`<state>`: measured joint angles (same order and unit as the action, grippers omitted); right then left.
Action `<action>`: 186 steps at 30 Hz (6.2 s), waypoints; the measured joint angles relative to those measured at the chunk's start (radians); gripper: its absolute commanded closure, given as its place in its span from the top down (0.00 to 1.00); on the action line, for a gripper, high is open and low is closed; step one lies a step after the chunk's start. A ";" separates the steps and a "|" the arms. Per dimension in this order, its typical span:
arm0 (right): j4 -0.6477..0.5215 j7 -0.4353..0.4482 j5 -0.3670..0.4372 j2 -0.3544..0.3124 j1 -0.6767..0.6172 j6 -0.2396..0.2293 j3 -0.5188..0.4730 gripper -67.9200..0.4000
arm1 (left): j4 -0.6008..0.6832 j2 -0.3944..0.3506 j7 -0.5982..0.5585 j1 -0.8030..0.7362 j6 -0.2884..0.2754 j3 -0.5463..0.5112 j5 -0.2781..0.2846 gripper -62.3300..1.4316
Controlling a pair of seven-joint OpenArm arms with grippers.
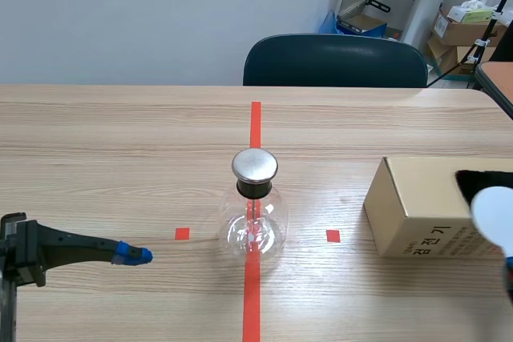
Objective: Do the electroscope experiment
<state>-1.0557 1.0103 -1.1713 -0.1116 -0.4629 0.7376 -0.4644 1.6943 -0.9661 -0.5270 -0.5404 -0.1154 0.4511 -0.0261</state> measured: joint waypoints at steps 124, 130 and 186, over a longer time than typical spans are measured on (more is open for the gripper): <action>0.000 -0.151 -0.007 0.019 0.002 -0.001 0.003 0.02 | 0.000 0.000 -0.094 0.000 0.000 0.000 0.091 0.75; 0.000 -0.428 0.001 0.020 0.002 -0.001 0.003 0.02 | 0.000 0.000 -0.091 0.000 0.000 0.000 0.091 0.75; 0.000 -0.147 -0.008 0.020 0.002 0.000 0.002 0.02 | 0.000 0.000 -0.068 0.000 0.000 0.000 0.091 0.75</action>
<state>-1.0557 0.8631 -1.1790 -0.0917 -0.4610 0.7372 -0.4625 1.6943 -0.9661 -0.5949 -0.5404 -0.1158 0.4511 0.0647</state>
